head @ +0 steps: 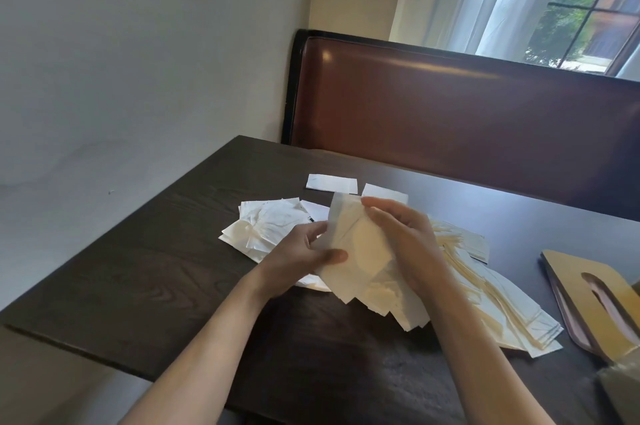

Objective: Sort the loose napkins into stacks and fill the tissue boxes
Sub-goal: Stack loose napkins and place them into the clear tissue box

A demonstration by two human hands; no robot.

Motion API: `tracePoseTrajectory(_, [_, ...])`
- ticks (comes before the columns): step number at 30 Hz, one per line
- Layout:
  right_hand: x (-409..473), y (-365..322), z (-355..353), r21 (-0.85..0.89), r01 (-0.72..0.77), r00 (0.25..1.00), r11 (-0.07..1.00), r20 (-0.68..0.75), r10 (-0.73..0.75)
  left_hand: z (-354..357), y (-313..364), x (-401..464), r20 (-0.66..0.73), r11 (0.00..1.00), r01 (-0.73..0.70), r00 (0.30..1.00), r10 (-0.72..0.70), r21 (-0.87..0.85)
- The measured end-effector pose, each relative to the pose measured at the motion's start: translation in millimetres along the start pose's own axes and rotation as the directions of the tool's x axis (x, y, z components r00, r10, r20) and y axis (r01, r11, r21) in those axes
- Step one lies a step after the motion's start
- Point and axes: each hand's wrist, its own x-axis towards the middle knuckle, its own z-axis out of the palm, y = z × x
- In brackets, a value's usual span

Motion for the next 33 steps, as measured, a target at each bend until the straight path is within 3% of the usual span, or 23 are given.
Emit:
tracePoseTrajectory(5, [-6.6, -8.1, -11.0, 0.14, 0.095, 0.978, 0.986, -0.197, -0.066, 9.7, -0.2, -8.6, -0.014, 0.999, 0.042, 0.999, -0.043, -0.023])
tracePoseTrajectory(8, [-12.6, -15.9, -22.2, 0.182, 0.126, 0.954, 0.975, -0.293, -0.068, 14.8, -2.8, -13.0, -0.125, 0.992, 0.079, 0.988, -0.091, -0.098])
tracePoseTrajectory(14, [-37.8, -17.9, -21.3, 0.536, 0.059, 0.998, 0.842, -0.033, -0.049, 34.8, 10.6, -21.4, -0.183, 0.953, 0.113, 0.969, -0.169, -0.281])
tracePoseTrajectory(16, [-46.6, -10.1, -17.3, 0.413, 0.017, 0.999, 0.911, -0.032, -0.004, 42.1, 15.3, -23.3, -0.145, 0.91, 0.128, 0.969, -0.199, -0.393])
tracePoseTrajectory(18, [-54.3, 0.2, -15.9, 0.142, 0.003, 0.999, 0.99, -0.047, 0.004, 47.3, 16.8, -25.4, -0.121, 0.881, 0.153, 0.966, -0.229, -0.447])
tracePoseTrajectory(20, [-59.6, 5.3, -15.9, -0.004, -0.018, 0.999, 1.0, -0.034, 0.018, 50.6, 14.1, -25.8, -0.119, 0.908, 0.141, 0.972, -0.203, -0.394])
tracePoseTrajectory(26, [-67.8, 6.7, -30.8, -0.147, 0.008, 0.994, 0.989, -0.111, -0.025, 53.5, 13.6, -32.9, -0.174, 0.997, 0.016, 0.984, -0.028, -0.071])
tracePoseTrajectory(28, [-70.5, 5.0, -39.0, -0.143, 0.034, 0.998, 0.989, -0.048, -0.041, 52.8, 22.8, -38.5, -0.129, 0.999, 0.004, 0.992, 0.002, 0.049])
tracePoseTrajectory(31, [-74.4, 1.7, -46.5, -0.003, -0.008, 0.992, 1.0, 0.124, 0.008, 52.1, 33.3, -44.9, -0.024, 0.984, -0.03, 0.999, 0.034, 0.174])
tracePoseTrajectory(33, [-78.1, 2.4, -48.6, -0.007, -0.018, 0.984, 1.0, 0.176, 0.019, 52.2, 37.5, -48.6, -0.025, 0.964, -0.048, 0.998, 0.057, 0.263])
